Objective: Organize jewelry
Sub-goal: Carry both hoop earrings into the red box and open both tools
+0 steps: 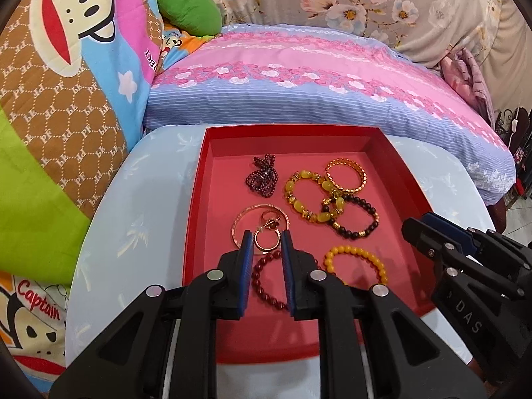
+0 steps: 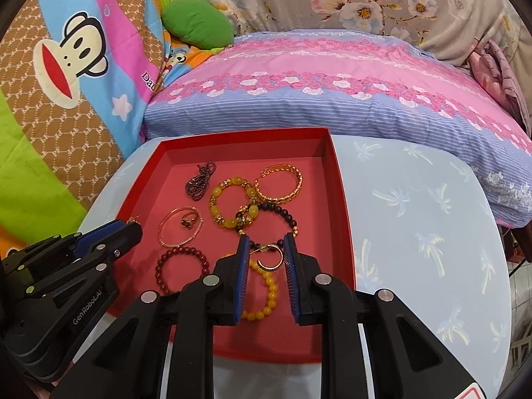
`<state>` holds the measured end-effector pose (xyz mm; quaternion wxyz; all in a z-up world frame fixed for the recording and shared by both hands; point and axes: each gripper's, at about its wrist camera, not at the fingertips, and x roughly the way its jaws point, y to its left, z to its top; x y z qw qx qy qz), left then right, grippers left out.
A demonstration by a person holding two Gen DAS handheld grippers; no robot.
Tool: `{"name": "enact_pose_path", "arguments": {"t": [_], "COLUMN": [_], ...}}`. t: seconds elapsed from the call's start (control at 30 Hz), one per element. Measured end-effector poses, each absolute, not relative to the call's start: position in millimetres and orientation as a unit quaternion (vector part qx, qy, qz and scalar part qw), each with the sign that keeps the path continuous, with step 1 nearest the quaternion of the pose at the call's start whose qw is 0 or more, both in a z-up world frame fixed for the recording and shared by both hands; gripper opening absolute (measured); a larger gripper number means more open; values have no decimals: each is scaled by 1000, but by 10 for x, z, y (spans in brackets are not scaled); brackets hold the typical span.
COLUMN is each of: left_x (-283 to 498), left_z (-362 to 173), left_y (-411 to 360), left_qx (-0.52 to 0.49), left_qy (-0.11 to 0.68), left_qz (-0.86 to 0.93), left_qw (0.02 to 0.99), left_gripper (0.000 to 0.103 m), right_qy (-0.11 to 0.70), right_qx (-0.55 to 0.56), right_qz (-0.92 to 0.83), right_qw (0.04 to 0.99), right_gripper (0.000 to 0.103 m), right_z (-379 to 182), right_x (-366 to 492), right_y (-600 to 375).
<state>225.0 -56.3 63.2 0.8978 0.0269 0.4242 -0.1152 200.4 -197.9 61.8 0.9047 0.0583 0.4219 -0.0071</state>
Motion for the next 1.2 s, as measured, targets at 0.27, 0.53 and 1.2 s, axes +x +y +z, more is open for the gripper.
{"name": "enact_pose_path", "arguments": {"t": [0.27, 0.53, 1.2], "left_x": [2438, 2505, 2486], "left_z": [488, 384, 368], "left_y": [-627, -650, -610], "left_qx": [33, 36, 24], "left_qy": [436, 445, 443], "left_qz": [-109, -102, -85], "left_qw": [893, 889, 892], "left_gripper": [17, 17, 37], "right_qy": [437, 444, 435], "right_qx": [57, 58, 57], "right_qz": [-13, -16, -24], "right_qw": [898, 894, 898], "right_gripper": [20, 20, 29], "right_z": [433, 335, 365], "right_x": [2197, 2260, 2223], "right_y": [-2021, -2049, -2018]}}
